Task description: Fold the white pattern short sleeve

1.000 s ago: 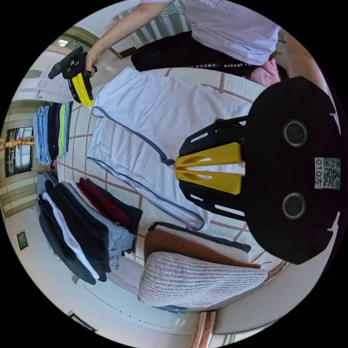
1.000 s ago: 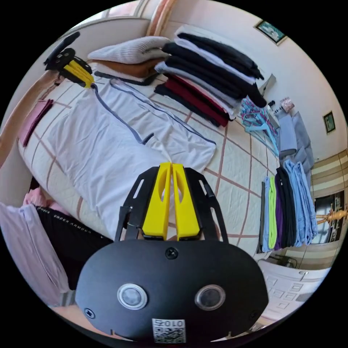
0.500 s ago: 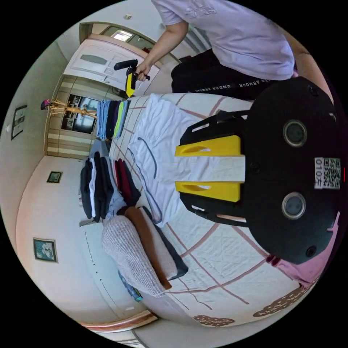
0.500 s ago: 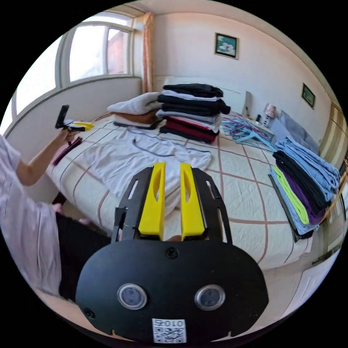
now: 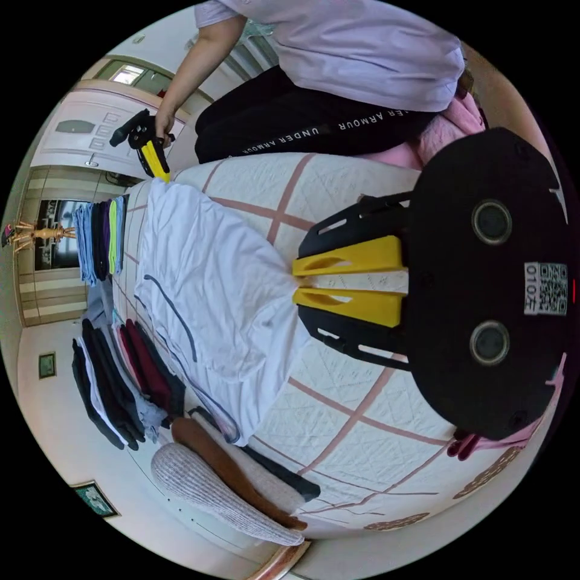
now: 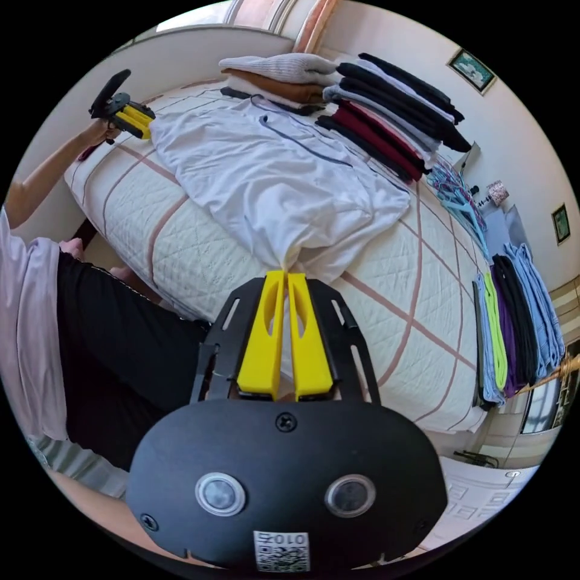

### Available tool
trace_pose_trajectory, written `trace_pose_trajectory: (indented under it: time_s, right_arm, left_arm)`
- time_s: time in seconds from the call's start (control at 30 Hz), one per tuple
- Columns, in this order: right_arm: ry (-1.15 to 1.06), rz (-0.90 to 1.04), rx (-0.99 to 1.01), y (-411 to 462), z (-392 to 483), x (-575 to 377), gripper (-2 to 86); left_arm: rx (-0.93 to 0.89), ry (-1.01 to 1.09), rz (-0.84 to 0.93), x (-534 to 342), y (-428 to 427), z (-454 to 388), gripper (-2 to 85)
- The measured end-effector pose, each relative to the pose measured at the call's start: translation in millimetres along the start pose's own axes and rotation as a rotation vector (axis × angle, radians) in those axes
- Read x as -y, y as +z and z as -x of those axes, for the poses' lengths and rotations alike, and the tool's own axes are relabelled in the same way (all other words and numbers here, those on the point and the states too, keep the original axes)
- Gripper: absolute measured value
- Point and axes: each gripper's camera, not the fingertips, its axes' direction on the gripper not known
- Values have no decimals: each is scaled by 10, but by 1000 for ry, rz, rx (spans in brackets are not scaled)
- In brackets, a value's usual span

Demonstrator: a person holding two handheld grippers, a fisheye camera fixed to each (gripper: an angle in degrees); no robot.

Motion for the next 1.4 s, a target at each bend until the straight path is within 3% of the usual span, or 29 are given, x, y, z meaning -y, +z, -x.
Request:
trace_pose_trajectory:
  time_s: [0.2,0.53,0.67,0.87,1.07,1.27,1.4]
  right_arm:
    - [135,-117,137,-240,-407,-279,16]
    - [103,-135,79,-284,-425,-249,45]
    - [105,-116,73,-252,-487,-209,39]
    - [129,-130,66,-471,-648,-206,15]
    - [58,-216,191,-1109,-817,-391,11]
    - [-30,-46,314,-978,-576,-593,14]
    - [3,-19,329,-887,-490,-664,17]
  left_arm:
    - [-52,9,14,-51,-46,2,35]
    - [-32,111,23,33,-15,-229,88]
    - [74,121,15,115,43,-309,53]
    - [19,112,74,191,-135,-212,16]
    - [55,96,177,131,-714,-407,5]
    - [-53,56,259,-420,-483,-873,5]
    - [-50,26,220,-630,-387,-1075,10]
